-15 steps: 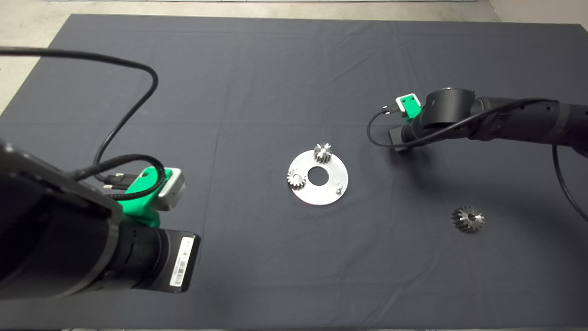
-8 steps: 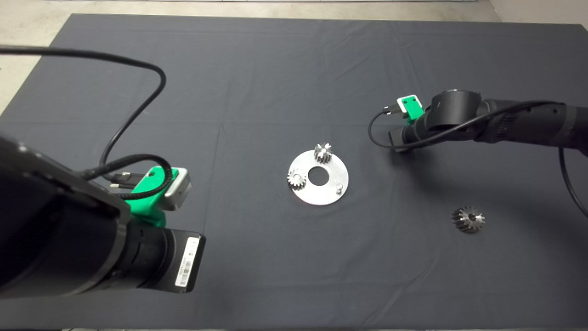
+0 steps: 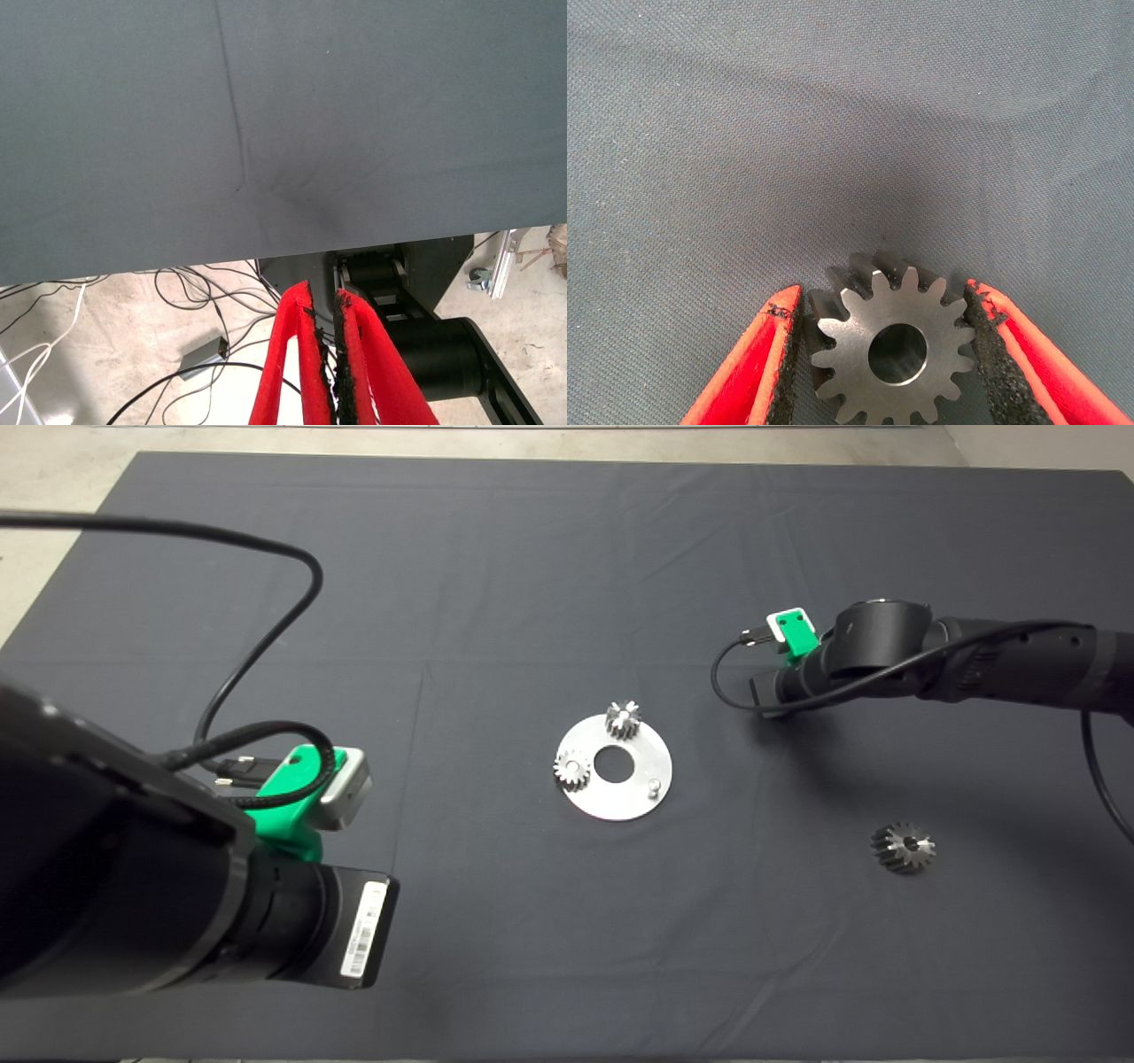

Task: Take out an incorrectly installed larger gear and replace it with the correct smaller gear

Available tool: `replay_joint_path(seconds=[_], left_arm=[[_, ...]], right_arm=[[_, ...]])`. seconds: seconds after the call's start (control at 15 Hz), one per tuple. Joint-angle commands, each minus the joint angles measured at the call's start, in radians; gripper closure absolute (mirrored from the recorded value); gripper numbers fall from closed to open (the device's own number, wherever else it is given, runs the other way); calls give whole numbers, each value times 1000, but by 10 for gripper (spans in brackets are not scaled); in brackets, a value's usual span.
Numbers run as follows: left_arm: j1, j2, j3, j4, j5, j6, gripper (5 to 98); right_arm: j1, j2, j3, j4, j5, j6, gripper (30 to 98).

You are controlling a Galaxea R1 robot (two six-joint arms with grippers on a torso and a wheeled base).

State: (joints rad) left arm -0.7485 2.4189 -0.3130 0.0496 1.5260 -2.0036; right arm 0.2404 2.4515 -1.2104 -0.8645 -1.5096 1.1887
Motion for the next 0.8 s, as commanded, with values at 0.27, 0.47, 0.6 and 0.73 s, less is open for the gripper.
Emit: replay_joint_path(seconds=[0.27, 0.47, 0.6, 0.73], left_arm=[[-17, 4, -6, -10, 71, -6, 984], [-17, 3, -4, -10, 71, -6, 984], [-17, 3, -6, -10, 69, -6, 984], [-17, 4, -6, -11, 69, -6, 984]], right_arm=[[-6, -9, 2, -5, -37, 3, 833], [-4, -10, 8, -1, -37, 3, 845], [-4, -10, 11, 1, -38, 3, 854], [-3, -12, 13, 2, -38, 3, 855]])
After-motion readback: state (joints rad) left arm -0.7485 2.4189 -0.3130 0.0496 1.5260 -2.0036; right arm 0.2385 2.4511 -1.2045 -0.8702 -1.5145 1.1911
